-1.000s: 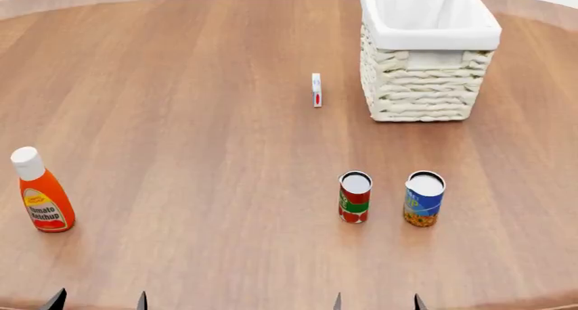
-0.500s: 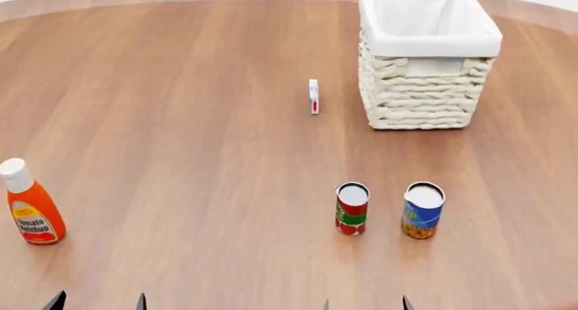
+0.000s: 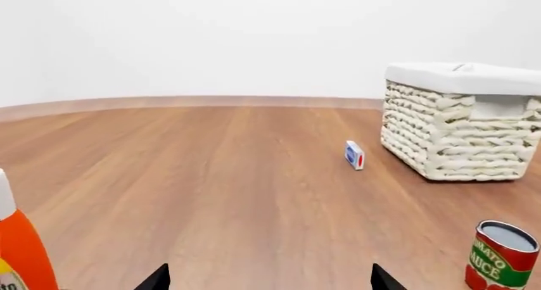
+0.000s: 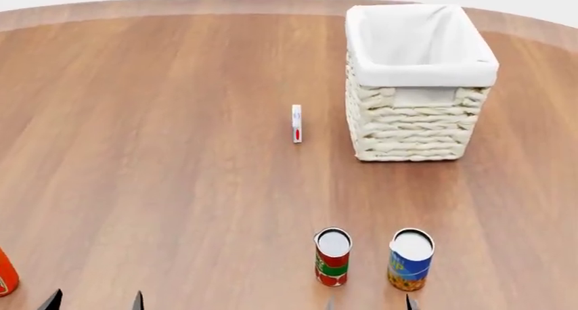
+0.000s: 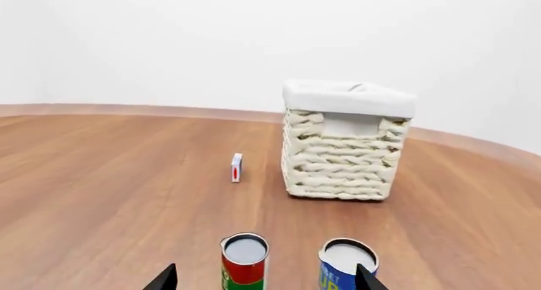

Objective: Pick up the cream cheese box, and put it in the basket.

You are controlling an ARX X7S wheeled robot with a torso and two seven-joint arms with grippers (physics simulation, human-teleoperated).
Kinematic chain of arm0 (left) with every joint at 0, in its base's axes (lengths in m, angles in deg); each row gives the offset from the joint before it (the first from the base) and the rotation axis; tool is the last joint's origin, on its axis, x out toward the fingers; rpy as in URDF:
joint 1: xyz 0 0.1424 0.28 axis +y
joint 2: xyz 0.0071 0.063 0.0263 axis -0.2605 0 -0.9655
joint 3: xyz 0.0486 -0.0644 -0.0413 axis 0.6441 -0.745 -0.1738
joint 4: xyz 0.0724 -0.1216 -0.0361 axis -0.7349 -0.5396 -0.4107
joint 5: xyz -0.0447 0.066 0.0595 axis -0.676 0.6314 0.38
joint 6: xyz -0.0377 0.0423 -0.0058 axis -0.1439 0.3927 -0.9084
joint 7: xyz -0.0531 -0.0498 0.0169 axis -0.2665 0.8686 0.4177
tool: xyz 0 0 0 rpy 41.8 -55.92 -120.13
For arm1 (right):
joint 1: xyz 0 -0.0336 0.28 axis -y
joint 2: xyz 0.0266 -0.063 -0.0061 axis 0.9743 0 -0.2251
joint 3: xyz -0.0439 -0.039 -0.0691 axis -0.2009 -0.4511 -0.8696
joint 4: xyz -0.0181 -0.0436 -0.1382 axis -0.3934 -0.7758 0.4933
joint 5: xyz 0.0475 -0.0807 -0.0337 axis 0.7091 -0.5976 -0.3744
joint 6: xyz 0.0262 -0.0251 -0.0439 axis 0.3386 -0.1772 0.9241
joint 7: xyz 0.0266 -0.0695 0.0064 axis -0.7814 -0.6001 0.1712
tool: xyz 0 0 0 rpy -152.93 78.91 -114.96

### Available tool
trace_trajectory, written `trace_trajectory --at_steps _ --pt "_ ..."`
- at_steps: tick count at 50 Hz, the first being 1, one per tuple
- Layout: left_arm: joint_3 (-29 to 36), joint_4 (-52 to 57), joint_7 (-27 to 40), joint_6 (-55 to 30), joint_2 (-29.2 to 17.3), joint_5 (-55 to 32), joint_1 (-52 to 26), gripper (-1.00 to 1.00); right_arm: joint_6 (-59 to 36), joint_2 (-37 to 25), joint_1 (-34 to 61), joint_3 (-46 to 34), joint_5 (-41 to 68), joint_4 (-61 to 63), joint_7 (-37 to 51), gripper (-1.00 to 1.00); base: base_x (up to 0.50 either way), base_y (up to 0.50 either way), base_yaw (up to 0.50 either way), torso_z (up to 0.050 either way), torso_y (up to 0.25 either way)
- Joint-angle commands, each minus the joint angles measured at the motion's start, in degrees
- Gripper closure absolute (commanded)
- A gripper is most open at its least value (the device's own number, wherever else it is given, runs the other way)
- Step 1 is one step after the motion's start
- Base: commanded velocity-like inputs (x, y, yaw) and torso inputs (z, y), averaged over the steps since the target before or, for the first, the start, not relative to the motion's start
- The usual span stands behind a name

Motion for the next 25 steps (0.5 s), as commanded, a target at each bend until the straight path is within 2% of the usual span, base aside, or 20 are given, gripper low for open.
trace_trajectory --at_steps 1,25 --pt "0.7 0.0 0.8 0.1 -0.6 -0.6 0.0 -1.0 0.4 -0.6 0.2 -0.7 0.4 -0.5 0.5 -1.0 0.31 -0.14 0.0 0.0 0.0" --pt "1.7 -0.6 1.9 0.5 -1.6 -2.1 -0.5 -1.0 0.7 -1.8 0.0 -2.6 0.8 0.3 1.0 -1.0 0.36 -0.31 0.0 0.0 0.0"
